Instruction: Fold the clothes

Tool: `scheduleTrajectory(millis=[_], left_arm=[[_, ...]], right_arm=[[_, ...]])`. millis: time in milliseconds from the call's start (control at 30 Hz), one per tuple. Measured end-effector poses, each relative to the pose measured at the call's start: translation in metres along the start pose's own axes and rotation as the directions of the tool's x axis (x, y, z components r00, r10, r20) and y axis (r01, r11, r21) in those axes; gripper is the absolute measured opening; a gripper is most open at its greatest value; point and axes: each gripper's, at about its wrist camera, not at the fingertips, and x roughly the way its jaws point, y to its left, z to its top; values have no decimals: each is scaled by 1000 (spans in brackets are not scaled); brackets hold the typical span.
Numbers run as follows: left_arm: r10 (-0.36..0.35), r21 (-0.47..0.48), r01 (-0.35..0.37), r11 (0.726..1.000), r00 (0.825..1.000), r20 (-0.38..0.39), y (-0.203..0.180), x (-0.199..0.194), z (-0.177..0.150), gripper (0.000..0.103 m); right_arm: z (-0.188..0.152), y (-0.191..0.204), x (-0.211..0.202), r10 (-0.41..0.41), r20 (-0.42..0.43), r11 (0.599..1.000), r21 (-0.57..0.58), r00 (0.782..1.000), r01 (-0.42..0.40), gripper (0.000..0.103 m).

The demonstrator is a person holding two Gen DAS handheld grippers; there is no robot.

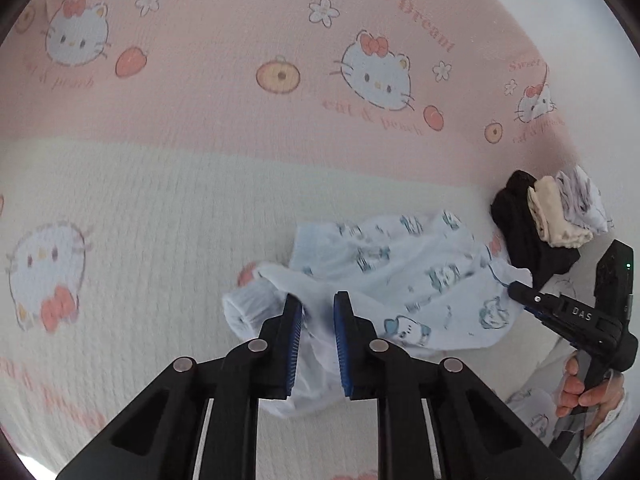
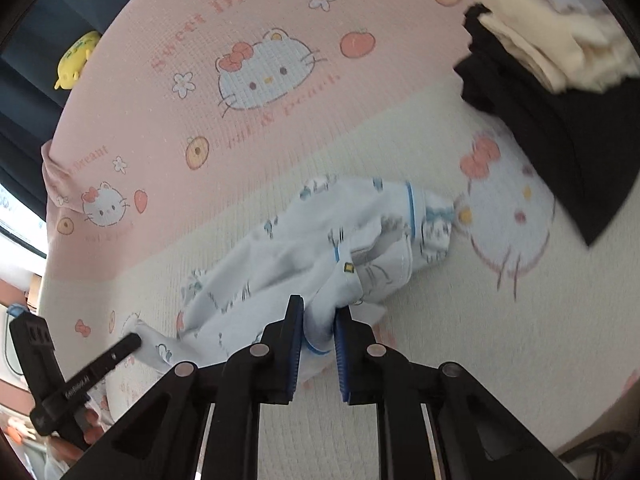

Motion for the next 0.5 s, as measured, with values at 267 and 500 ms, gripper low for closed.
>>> scheduleTrajectory(millis=[267,500], left_arm=[[24,-16,-25,1000,999,-23,10,23,21,11],[27,-34,-28,999,1000,-7,19,15,19,11]], right_arm=[[40,12,11,-28,-25,997,-77,999,26,13],[62,18,45,-87,-87,992,-99,992,79,13]])
